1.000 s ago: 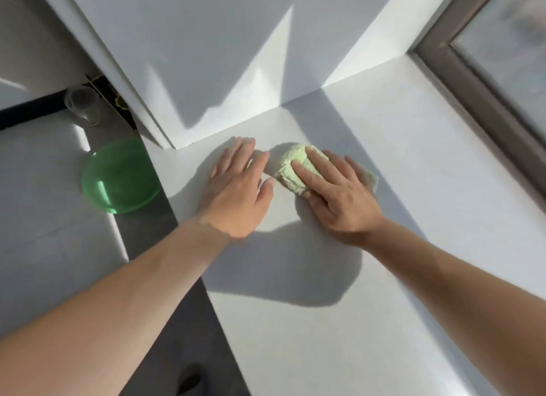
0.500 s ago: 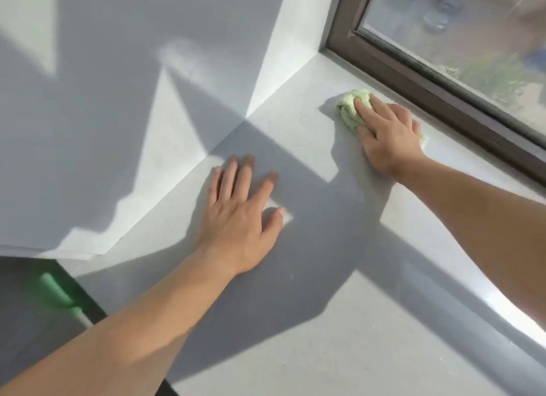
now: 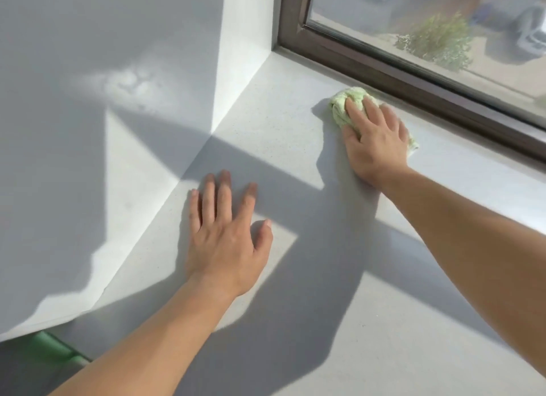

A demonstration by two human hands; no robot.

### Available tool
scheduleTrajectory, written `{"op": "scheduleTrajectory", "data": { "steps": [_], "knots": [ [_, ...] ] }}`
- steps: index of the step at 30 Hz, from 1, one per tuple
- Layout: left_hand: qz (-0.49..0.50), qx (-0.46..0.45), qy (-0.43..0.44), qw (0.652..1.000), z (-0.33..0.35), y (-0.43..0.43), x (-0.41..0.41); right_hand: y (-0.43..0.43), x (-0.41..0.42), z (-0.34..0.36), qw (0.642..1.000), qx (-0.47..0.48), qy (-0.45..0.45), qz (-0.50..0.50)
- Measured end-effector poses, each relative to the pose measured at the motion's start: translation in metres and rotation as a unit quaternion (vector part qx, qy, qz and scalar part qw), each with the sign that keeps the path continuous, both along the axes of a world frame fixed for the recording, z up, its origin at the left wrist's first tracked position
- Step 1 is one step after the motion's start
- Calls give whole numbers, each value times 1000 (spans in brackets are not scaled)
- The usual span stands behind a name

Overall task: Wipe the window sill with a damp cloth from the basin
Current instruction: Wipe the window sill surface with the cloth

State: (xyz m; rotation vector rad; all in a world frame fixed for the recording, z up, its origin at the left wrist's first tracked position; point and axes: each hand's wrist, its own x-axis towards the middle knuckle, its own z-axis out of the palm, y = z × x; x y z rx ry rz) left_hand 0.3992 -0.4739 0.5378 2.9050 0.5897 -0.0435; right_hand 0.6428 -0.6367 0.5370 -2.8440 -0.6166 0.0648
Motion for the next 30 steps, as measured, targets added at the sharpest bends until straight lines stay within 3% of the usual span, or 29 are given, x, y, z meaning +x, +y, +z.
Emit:
{"op": "scheduleTrajectory", "data": {
  "steps": [3,7,9,14,15,18,20,25,27,30],
  "knots": [
    [0,4,2,1000,0,0,1,-20,-11,1,993,-24,18,112],
    [1,4,0,1000,-1,0,5,-25,32,8,999,-5,29,-45],
    [-1,8,0,1000,-2,0,7,-13,14,6,998,-4,15,-59],
    [-5,16,-1,1000,-2,5,10,-28,-34,2,988,-13,19,151],
    [-5,14,-2,1000,-2,7,11,-32,-19,5,991,-12,23,132],
    [-3,2,-8,1000,-1,10,16,-32,19,9,998,15,41,-52],
    [0,-1,-14,1000,-3,8,19,-20,5,9,994,17,37,-102],
    [0,-1,-14,1000,-6,12,24,-4,-95,-2,993,5,23,113],
    [-1,-1,-15,1000,-6,14,25,-9,-84,-2,988,-1,30,153],
    [-1,-4,-16,1000,-8,17,27,-5,-32,-1,999,10,41,-13]
  ]
}}
